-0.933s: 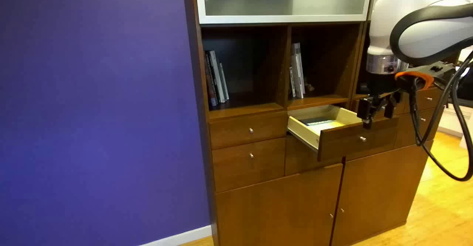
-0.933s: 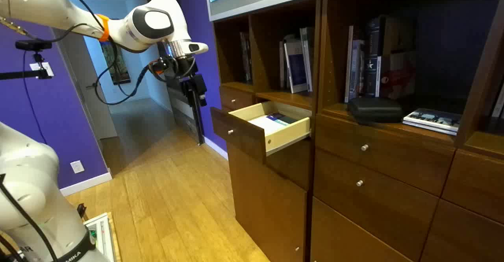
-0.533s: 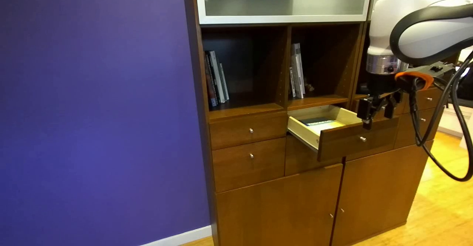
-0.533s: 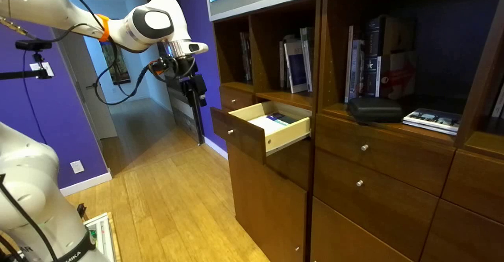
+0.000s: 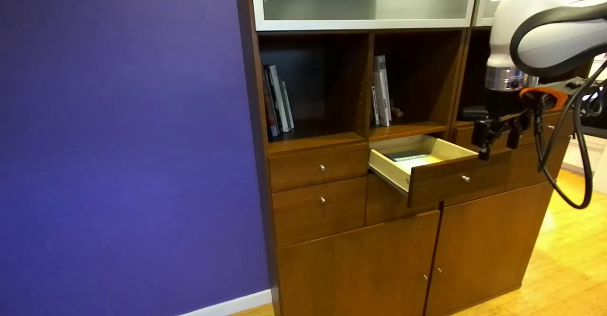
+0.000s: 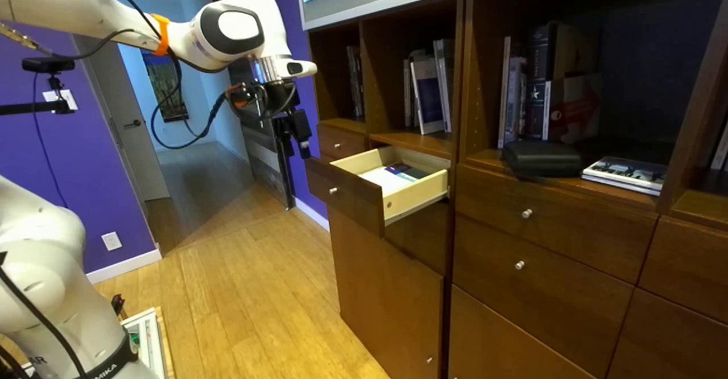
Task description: Open the bottom drawer second from the right
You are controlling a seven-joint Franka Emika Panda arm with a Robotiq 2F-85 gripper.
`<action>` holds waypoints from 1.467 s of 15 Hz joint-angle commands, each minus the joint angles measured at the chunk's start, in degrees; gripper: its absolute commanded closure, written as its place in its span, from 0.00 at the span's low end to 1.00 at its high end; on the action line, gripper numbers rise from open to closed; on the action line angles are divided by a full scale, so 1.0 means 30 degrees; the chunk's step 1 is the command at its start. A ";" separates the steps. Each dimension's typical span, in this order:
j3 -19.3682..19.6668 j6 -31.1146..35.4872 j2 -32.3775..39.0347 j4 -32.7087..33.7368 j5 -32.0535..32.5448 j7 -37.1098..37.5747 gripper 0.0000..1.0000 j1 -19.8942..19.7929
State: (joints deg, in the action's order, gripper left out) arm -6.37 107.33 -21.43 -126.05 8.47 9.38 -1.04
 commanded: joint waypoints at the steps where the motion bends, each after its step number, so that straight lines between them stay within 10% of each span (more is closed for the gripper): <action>1: 0.2195 0.0838 0.0995 0.0717 -0.0023 -0.1783 0.00 -0.0782; 10: 0.6471 0.6409 0.5913 0.2644 -0.0698 -0.7604 0.00 -0.2773; 22: 0.6580 0.7850 0.9734 0.4456 -0.1179 -0.8914 0.00 -0.4050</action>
State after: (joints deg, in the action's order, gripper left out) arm 14.15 131.03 7.77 -112.80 4.80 -17.44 -12.44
